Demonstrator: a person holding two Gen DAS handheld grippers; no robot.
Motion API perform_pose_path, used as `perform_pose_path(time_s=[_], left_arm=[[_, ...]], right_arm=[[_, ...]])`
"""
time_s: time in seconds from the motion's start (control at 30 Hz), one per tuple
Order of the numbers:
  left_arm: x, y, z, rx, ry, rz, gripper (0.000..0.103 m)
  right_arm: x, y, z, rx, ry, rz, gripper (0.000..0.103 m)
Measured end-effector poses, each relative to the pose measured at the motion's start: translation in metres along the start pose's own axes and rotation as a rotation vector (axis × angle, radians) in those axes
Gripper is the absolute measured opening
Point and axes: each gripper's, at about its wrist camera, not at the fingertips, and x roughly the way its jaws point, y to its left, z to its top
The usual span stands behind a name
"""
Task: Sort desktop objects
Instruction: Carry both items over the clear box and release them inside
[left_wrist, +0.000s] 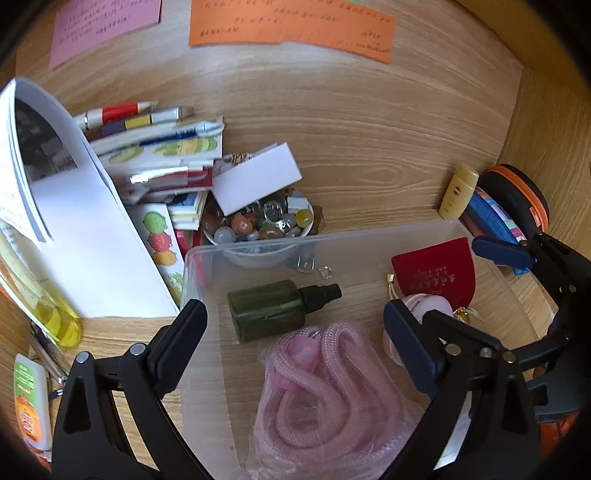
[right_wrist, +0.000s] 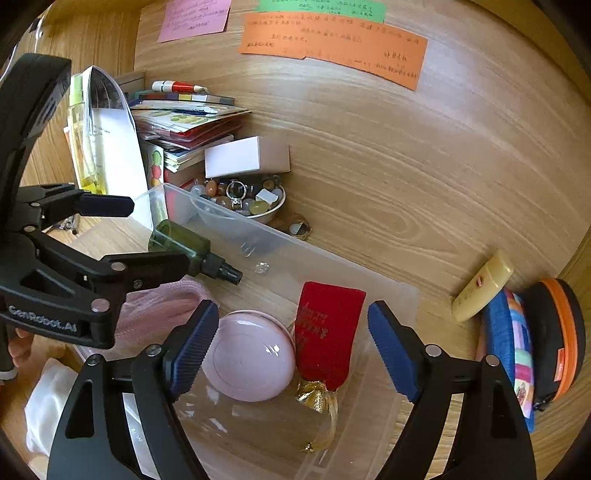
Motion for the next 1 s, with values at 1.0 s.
perform_pose_path(time_s=[1.0], left_arm=[[-0.125,-0.020,-0.033,0.051,-0.197,0.016,0.102]], right_arm=[[-0.118,0.009,-0.037,0.018,-0.111,-0.052,0.093]])
